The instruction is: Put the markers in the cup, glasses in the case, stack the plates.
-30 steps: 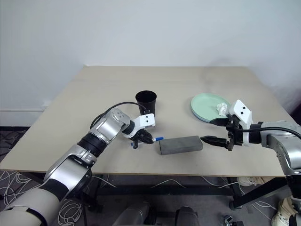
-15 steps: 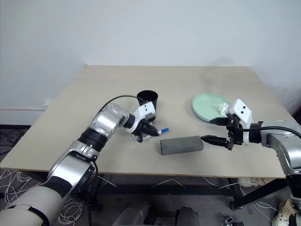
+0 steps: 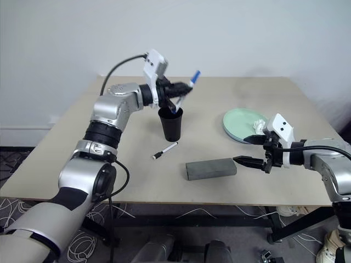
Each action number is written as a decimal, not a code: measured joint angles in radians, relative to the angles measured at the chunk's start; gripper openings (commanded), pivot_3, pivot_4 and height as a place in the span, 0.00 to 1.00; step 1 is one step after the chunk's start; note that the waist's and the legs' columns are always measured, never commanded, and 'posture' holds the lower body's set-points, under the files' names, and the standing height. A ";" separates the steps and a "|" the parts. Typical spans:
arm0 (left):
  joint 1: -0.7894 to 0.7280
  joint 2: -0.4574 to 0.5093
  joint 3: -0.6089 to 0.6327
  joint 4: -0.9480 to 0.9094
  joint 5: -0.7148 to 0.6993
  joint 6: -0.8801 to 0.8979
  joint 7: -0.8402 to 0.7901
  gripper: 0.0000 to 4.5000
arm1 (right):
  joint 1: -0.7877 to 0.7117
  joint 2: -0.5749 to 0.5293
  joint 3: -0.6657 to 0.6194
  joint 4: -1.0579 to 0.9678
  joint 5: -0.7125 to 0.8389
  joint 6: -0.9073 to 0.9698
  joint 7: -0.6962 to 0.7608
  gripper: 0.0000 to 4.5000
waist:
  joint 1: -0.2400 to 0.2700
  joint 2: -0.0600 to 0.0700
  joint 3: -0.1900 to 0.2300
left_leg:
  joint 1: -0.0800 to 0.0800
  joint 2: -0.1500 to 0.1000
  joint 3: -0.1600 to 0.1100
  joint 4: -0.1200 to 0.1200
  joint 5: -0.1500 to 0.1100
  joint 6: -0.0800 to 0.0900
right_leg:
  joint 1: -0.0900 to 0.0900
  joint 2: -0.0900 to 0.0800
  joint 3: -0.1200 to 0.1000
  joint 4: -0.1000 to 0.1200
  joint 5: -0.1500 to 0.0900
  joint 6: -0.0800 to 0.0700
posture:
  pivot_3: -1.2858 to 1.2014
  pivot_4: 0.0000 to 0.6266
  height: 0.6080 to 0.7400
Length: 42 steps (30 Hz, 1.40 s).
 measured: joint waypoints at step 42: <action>0.050 -0.011 0.012 0.331 0.058 -0.297 0.045 1.00 | -0.013 0.002 0.002 0.000 0.000 0.001 0.000 1.00 | 0.000 -0.002 0.001 | -0.001 -0.002 0.000 0.002 0.000 0.001 | 0.000 -0.001 0.000 0.000 0.001 0.001 | 0.52 0.00 0.64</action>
